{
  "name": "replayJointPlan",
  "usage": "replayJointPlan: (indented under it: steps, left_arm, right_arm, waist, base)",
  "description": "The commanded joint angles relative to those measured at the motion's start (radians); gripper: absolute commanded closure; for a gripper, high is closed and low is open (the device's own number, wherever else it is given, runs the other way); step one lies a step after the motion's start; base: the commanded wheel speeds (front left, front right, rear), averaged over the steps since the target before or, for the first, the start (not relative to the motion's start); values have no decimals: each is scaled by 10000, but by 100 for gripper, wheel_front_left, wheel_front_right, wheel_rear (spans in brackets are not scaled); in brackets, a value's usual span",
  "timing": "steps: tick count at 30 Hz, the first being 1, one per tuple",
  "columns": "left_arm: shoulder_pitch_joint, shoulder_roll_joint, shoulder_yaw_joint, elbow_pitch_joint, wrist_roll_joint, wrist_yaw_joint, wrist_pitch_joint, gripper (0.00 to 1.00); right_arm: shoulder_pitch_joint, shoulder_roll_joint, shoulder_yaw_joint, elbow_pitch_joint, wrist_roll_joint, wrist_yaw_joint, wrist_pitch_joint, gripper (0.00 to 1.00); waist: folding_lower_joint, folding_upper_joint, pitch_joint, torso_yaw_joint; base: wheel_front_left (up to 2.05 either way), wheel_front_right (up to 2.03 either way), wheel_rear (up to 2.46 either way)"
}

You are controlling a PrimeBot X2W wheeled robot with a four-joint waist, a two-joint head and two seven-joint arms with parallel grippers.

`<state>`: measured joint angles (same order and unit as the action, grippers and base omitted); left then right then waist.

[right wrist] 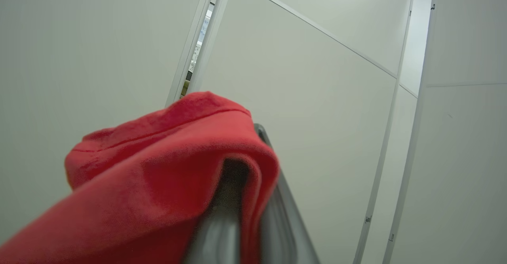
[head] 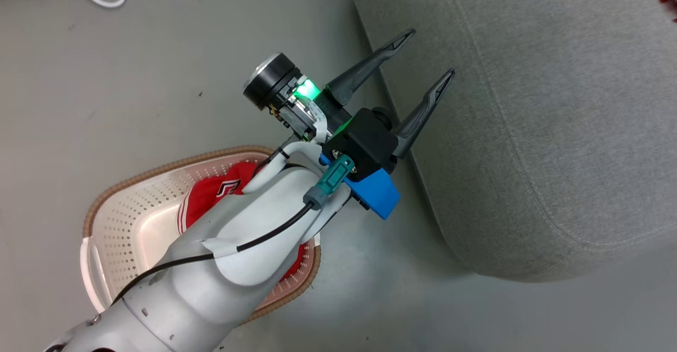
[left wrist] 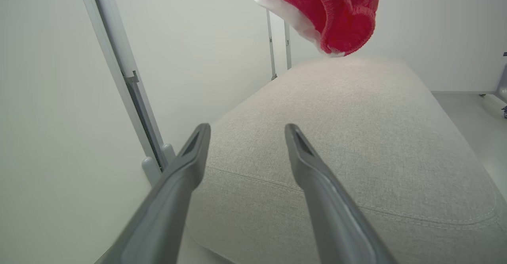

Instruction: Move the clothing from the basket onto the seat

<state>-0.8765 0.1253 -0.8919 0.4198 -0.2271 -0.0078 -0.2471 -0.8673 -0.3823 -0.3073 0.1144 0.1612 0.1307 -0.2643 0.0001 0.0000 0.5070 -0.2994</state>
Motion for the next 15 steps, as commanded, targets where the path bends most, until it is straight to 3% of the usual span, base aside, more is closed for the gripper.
replayJointPlan:
  steps: [1,7,15]
  left_arm:
    - [-290,98,13,-71,102,98,28,0]
    - [-610,213,-55,-225,292,207,126,0]
    - [-662,348,-93,-317,333,298,137,0]
  right_arm:
    - [-459,-314,-225,307,59,3,-4,100]
    - [-1125,-978,-561,1651,53,3,-3,100]
    - [-789,-756,-387,3528,117,2,-3,100]
  waist:
    - [-1,0,921,336]
    - [-1,0,1822,506]
    - [-1,0,2271,576]
  base:
    - [0,0,0]
    - [0,0,0]
    - [0,0,0]
